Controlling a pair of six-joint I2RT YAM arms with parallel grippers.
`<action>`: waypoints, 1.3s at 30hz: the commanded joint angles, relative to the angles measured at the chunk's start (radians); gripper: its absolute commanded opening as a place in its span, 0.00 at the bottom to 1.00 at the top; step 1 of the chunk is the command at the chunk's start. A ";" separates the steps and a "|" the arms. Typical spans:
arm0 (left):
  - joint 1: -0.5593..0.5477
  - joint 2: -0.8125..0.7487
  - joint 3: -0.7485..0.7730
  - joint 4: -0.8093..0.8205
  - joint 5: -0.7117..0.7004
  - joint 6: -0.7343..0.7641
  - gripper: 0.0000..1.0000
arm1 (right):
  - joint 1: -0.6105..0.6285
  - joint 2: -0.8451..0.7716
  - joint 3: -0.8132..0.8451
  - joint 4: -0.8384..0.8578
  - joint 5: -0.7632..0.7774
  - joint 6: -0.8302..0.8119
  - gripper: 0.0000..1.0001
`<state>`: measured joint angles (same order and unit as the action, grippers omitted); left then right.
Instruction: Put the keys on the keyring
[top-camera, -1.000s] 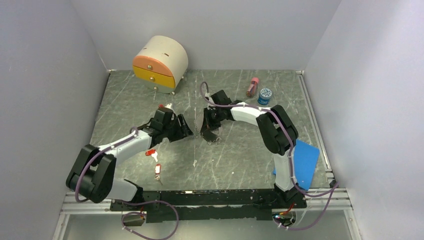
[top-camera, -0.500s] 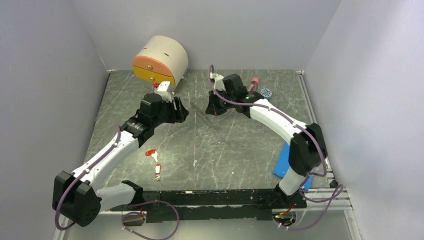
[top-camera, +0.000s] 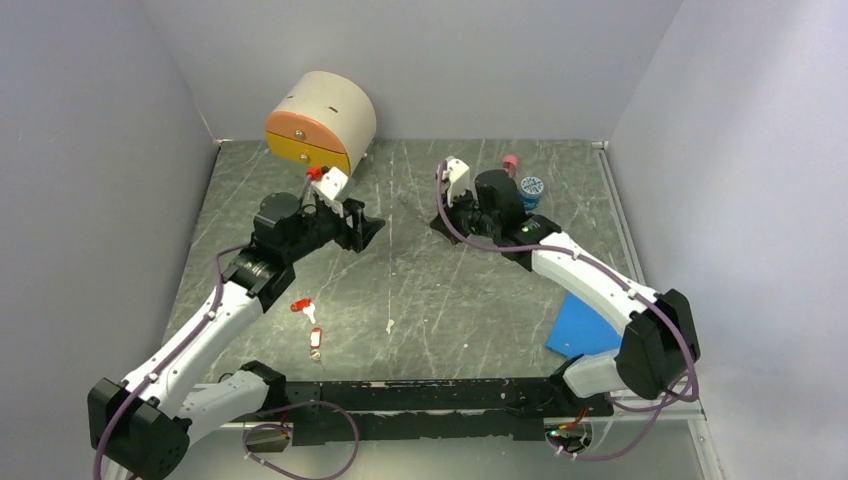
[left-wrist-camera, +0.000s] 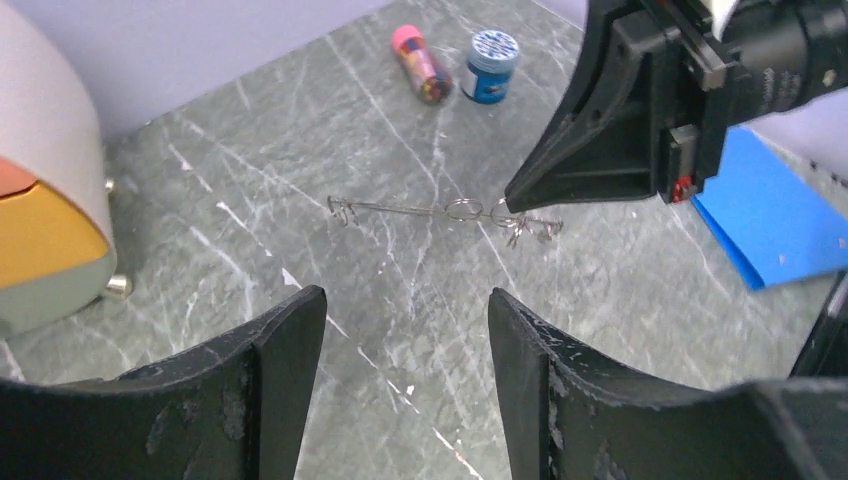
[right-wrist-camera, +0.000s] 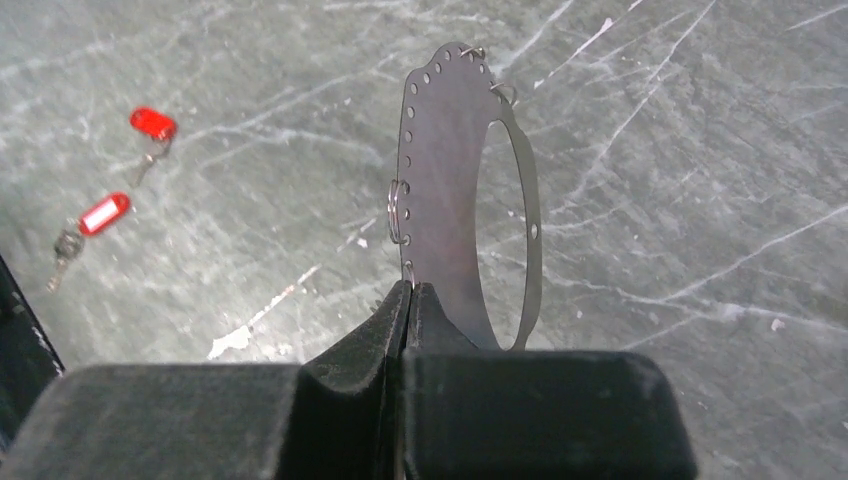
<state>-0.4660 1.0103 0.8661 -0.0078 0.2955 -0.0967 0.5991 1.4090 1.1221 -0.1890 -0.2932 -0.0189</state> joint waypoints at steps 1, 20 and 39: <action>0.000 -0.019 -0.047 0.068 0.214 0.217 0.65 | 0.002 -0.101 -0.082 0.185 0.002 -0.134 0.00; -0.100 0.066 -0.106 0.168 0.555 0.592 0.55 | 0.002 -0.114 -0.144 0.164 -0.383 -0.408 0.00; -0.133 0.073 -0.109 0.070 0.375 0.687 0.50 | 0.004 -0.083 -0.126 0.142 -0.455 -0.413 0.00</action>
<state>-0.5953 1.1057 0.7395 0.1326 0.6941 0.4816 0.5991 1.3338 0.9703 -0.1032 -0.6945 -0.3943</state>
